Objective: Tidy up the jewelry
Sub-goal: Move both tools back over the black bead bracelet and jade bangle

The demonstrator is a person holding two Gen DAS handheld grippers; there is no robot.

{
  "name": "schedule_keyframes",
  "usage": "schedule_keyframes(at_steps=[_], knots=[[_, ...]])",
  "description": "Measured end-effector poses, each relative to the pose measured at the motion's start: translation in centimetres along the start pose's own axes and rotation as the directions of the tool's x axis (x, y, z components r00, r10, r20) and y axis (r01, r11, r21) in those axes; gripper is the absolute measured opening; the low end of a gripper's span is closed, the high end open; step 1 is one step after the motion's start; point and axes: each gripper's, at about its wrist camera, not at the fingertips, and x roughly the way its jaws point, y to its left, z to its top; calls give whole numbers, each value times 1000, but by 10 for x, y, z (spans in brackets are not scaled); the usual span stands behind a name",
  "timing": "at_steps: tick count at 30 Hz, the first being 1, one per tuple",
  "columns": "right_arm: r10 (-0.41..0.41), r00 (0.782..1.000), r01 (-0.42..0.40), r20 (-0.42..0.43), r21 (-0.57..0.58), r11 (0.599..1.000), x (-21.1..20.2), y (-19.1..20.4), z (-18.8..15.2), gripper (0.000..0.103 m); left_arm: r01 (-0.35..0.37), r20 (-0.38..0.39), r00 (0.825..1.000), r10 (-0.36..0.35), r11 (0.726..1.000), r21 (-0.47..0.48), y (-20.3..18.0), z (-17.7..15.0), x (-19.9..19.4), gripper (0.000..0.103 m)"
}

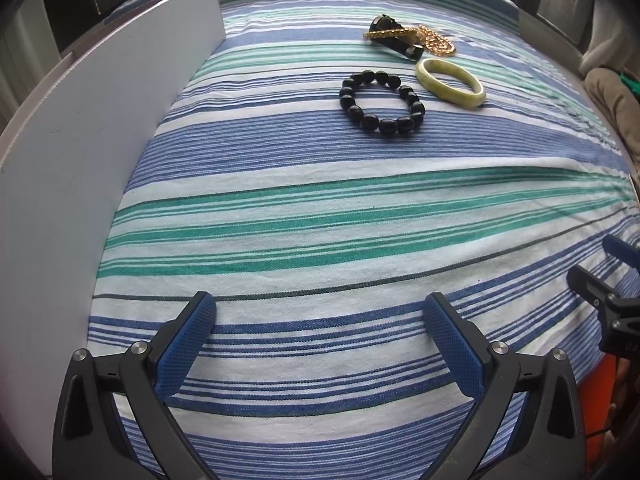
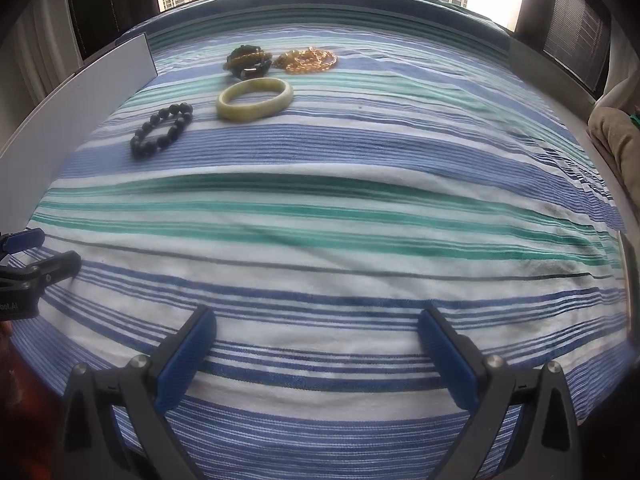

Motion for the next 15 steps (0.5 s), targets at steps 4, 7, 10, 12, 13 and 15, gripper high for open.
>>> schedule_keyframes(at_steps=[4, 7, 10, 12, 13, 15], knots=[[4, 1000, -4, -12, -5, 1000, 0, 1, 1, 103, 19, -46, 999, -18, 1000, 22, 1, 4, 0, 102], [14, 999, -14, -38, -16, 1000, 0, 1, 3, 102, 45, -44, 998, -45, 999, 10, 9, 12, -13, 102], [33, 998, -34, -61, -15, 999, -2, 1, 6, 102, 61, -10, 998, -61, 998, 7, 14, 29, -33, 102], [26, 999, -27, -47, -25, 999, -8, 1, 14, 102, 74, 11, 997, -74, 997, 1, 17, 42, -44, 102], [8, 1000, -9, -29, -37, 999, -12, 2, 18, 102, 76, 17, 997, -75, 997, -2, 17, 48, -47, 102], [-32, 999, 32, 12, -66, 997, -21, 3, 26, 102, 68, 21, 997, -68, 998, -5, 17, 59, -50, 102]])
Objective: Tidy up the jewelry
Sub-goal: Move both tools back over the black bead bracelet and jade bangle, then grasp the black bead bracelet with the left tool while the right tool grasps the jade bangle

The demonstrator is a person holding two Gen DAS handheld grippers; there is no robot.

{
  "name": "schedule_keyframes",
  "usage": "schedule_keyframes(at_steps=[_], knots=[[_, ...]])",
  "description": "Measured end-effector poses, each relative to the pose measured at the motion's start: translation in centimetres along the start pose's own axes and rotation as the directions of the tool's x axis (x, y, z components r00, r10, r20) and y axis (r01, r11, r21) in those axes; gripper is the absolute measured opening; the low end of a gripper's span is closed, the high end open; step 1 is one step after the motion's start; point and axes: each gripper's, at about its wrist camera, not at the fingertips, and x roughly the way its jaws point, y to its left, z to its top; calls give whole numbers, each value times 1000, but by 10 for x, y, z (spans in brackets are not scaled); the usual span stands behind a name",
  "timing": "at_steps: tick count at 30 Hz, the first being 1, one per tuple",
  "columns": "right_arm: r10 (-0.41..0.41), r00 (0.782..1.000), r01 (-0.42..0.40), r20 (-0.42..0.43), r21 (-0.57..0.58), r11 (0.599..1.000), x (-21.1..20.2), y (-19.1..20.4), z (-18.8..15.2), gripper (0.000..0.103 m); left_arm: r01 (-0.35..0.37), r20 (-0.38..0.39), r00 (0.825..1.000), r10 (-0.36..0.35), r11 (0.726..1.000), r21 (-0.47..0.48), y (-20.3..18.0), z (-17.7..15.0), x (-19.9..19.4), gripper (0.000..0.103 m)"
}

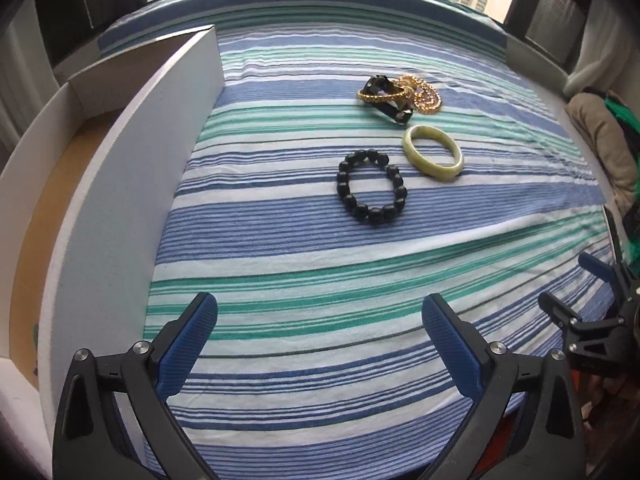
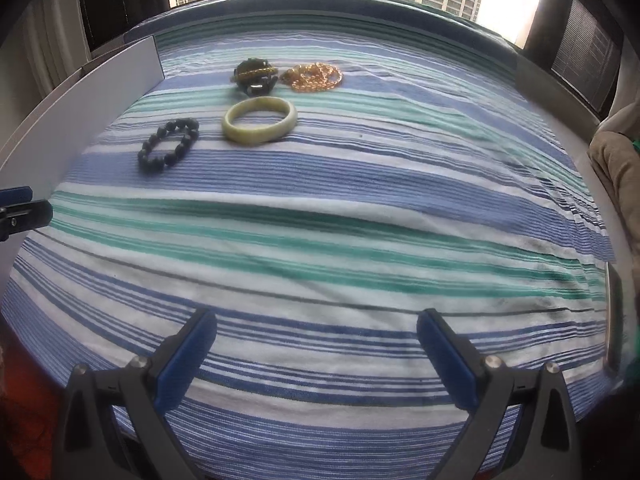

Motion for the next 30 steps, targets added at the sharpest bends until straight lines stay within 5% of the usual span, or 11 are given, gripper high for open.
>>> schedule_keyframes(at_steps=[10, 18, 21, 23, 25, 27, 29, 30], knots=[[-54, 994, 56, 98, -20, 998, -20, -11, 25, 102, -12, -51, 999, 11, 1000, -20, -9, 25, 27, 102], [7, 997, -10, 74, 38, 999, -14, -28, 22, 102, -16, -90, 996, 9, 997, -76, -4, 64, 64, 100], [41, 998, -44, 56, 56, 997, -10, -29, 18, 102, -60, -103, 993, 56, 997, -42, -12, 75, 92, 90], [60, 997, -63, 53, 57, 996, -10, -28, 15, 102, -116, -119, 987, 112, 993, -25, -16, 76, 107, 73], [72, 996, -76, 58, 53, 996, -14, -27, 14, 102, -102, -96, 990, 99, 994, -28, -18, 73, 108, 65], [86, 994, -90, 72, 52, 995, -18, -29, 16, 102, -81, -81, 993, 80, 997, -10, -22, 68, 105, 49], [96, 991, -99, 95, 34, 994, -25, -30, 23, 102, -67, -69, 995, 69, 998, 18, -27, 64, 102, 11], [103, 989, -105, 104, 14, 994, -27, -29, 29, 102, -63, -70, 995, 65, 998, 19, -27, 62, 100, 10]])
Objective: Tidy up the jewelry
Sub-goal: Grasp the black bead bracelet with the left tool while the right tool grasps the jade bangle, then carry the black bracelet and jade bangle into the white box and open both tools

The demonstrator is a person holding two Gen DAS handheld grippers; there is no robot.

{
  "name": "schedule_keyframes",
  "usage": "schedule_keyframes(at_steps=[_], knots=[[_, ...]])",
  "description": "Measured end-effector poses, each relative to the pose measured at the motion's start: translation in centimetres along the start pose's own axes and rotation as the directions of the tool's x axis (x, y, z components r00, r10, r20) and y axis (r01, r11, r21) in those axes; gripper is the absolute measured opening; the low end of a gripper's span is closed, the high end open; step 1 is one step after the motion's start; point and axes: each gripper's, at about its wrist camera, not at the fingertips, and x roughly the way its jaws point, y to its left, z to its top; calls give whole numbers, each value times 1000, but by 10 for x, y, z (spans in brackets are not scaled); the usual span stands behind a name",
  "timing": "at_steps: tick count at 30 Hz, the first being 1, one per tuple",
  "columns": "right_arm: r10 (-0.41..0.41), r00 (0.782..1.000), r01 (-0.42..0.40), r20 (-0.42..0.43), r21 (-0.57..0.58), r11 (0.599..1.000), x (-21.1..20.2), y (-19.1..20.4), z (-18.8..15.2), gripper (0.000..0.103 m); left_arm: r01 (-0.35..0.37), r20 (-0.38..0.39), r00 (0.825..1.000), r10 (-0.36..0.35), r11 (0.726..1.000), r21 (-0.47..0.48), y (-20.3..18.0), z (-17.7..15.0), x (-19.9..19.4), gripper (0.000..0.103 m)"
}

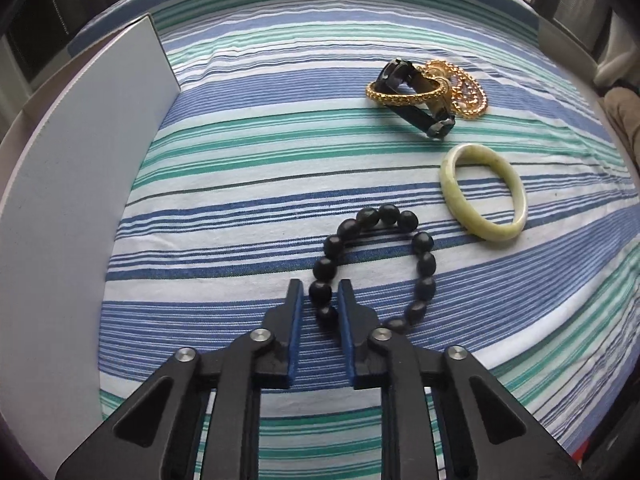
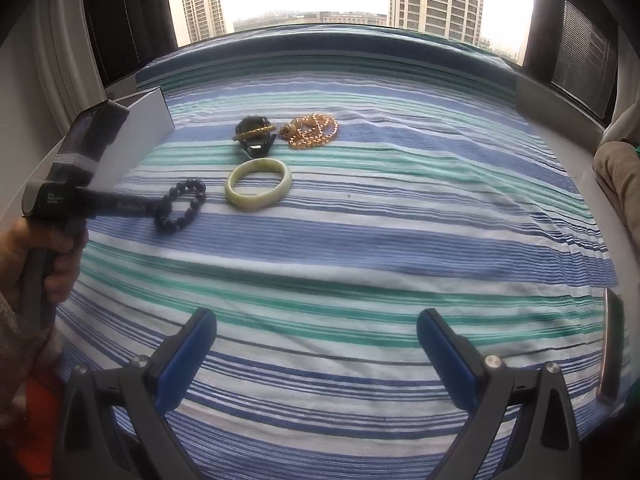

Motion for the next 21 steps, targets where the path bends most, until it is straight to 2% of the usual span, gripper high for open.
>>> schedule_keyframes(at_steps=[4, 5, 6, 7, 10, 11, 16, 18, 20, 21], knots=[[44, 998, -41, 33, -95, 995, 8, 7, 39, 99, 80, 13, 997, -80, 995, -57, 15, -9, -10, 10], [48, 998, -43, 34, -124, 991, 15, 10, 50, 89, 104, 18, 995, -103, 992, -76, 20, -12, -14, 10], [71, 997, -67, 20, -149, 987, 24, 14, 60, 82, 128, 25, 992, -127, 987, -96, 26, -16, -19, 10], [112, 994, -111, -5, -162, 980, 34, 18, 70, 70, 152, 32, 988, -149, 982, -114, 31, -19, -23, 10], [256, 959, -275, -124, -164, 948, 78, 35, 94, 55, 222, 54, 975, -216, 961, -165, 47, -27, -40, 10], [276, 949, -301, -154, -174, 937, 92, 43, 100, 44, 241, 63, 970, -233, 954, -177, 51, -29, -46, 10], [206, 945, -270, -253, -254, 929, 155, 78, 113, 39, 299, 112, 953, -282, 934, -194, 65, -40, -76, 10], [191, 946, -258, -261, -254, 932, 168, 83, 115, 30, 313, 130, 948, -291, 929, -196, 68, -43, -85, 10], [182, 947, -252, -265, -262, 931, 168, 86, 117, 11, 327, 150, 942, -301, 924, -199, 76, -50, -99, 10], [190, 947, -256, -259, -252, 933, 167, 84, 117, 11, 335, 159, 938, -306, 920, -202, 78, -51, -104, 10]])
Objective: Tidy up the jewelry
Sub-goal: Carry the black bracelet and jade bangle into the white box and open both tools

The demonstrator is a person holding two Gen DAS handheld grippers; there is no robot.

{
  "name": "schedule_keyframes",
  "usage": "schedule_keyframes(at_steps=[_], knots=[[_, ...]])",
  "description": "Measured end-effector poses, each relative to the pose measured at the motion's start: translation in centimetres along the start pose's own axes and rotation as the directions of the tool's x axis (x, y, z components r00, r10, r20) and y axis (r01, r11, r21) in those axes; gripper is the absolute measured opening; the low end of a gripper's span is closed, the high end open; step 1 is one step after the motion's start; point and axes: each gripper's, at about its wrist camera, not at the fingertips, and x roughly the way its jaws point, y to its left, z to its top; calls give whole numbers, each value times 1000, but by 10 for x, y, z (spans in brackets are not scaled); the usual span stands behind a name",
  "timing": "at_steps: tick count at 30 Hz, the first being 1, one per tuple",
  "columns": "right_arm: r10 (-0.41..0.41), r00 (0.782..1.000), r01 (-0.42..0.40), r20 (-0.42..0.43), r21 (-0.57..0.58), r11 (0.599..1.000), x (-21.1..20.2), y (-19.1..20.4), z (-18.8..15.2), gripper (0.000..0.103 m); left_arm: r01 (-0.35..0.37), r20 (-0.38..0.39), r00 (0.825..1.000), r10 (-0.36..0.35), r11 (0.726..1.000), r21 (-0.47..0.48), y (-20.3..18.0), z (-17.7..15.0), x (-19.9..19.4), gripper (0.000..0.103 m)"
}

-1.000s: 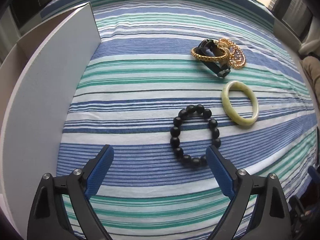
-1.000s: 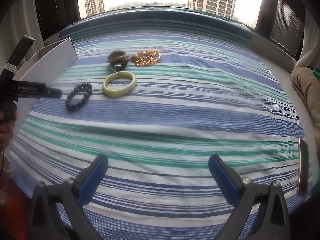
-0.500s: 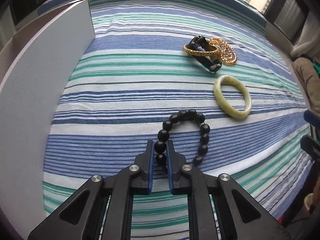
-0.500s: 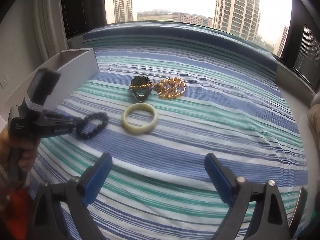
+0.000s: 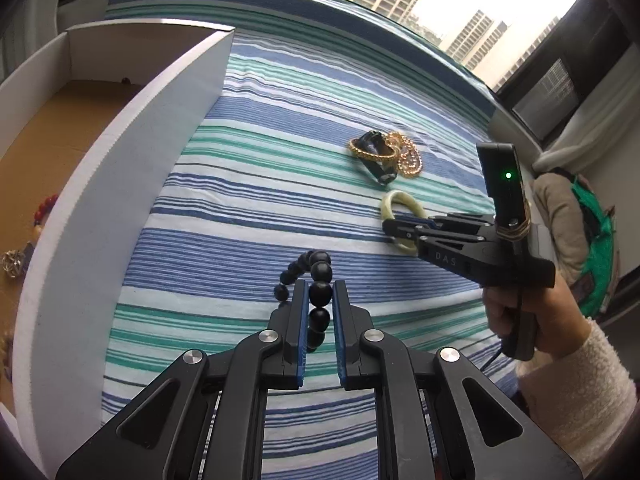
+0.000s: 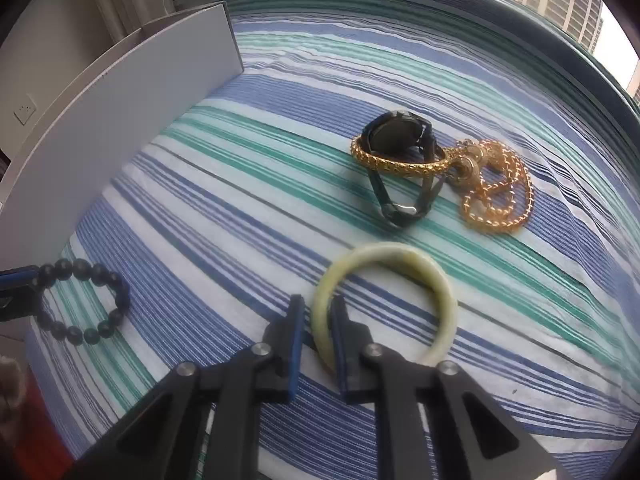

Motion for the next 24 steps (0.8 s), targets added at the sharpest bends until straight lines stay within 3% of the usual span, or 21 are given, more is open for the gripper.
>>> schedule_keyframes(at_steps=[5, 12, 16, 19, 22, 24], knots=[[103, 992, -110, 79, 93, 990, -32, -7, -9, 11, 26, 45, 999, -26, 1000, -11, 3, -5, -36, 10], [251, 948, -270, 196, 76, 960, -95, 26, -11, 11, 33, 143, 989, -28, 999, -35, 27, -7, -114, 10], [336, 906, -348, 256, 1, 938, -125, 68, 16, 11, -20, 219, 975, 37, 997, -78, 59, -4, -162, 10], [400, 873, -397, 280, -70, 915, -140, 106, 41, 11, -96, 258, 958, 125, 988, -122, 92, -1, -183, 10], [453, 848, -430, 276, -141, 892, -144, 145, 69, 11, -151, 253, 947, 196, 971, -188, 131, 6, -186, 10], [468, 844, -436, 263, -174, 883, -137, 170, 88, 11, -192, 233, 941, 246, 954, -231, 158, 11, -179, 10]])
